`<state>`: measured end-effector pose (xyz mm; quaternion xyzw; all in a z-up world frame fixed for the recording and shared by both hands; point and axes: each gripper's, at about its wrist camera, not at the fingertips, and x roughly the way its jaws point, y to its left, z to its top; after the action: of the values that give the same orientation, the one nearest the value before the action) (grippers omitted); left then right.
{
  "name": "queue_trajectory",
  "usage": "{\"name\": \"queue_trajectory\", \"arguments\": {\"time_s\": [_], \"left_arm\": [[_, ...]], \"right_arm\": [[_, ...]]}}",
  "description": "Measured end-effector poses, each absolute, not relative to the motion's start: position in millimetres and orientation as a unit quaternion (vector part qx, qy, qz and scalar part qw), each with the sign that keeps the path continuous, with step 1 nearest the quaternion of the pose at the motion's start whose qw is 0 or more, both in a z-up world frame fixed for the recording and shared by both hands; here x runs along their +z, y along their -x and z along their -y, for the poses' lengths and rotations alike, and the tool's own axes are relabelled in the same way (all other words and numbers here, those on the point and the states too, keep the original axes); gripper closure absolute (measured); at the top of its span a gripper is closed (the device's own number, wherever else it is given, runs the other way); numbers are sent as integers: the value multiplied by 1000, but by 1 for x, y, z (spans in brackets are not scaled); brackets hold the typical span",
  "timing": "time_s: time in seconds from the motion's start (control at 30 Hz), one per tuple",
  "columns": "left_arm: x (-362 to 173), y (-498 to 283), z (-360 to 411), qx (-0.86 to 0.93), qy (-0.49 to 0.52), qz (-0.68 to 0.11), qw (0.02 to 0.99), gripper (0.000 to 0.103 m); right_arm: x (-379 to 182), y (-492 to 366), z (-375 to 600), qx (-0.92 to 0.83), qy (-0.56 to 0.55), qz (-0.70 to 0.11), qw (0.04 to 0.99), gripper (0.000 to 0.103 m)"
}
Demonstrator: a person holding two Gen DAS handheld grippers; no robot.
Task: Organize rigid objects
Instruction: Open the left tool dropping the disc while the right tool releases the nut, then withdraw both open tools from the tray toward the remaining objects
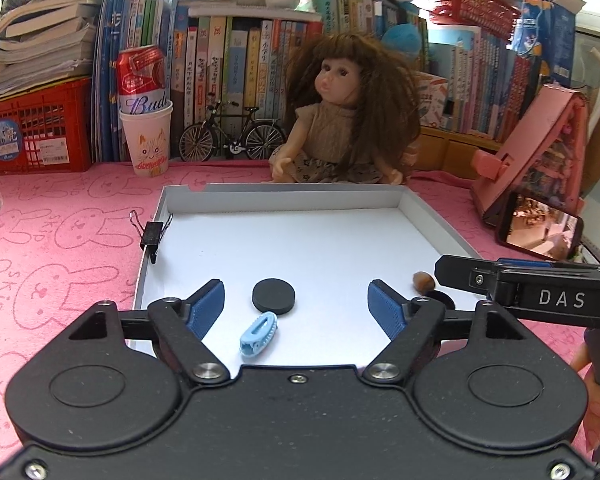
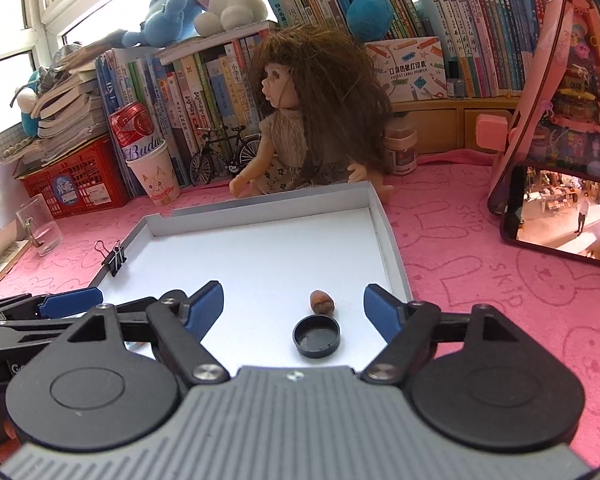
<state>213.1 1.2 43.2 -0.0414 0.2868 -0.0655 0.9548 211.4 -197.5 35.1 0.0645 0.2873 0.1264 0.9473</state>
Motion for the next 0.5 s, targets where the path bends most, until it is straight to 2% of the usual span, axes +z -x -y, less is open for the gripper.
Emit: {"name": "queue_trajectory", "arguments": {"time_s": [0.5], "left_arm": [[58,-146,-6,-99,40,-254,961,21]], "right_arm": [[50,-154,204,148,-39,-249,956,9]]}}
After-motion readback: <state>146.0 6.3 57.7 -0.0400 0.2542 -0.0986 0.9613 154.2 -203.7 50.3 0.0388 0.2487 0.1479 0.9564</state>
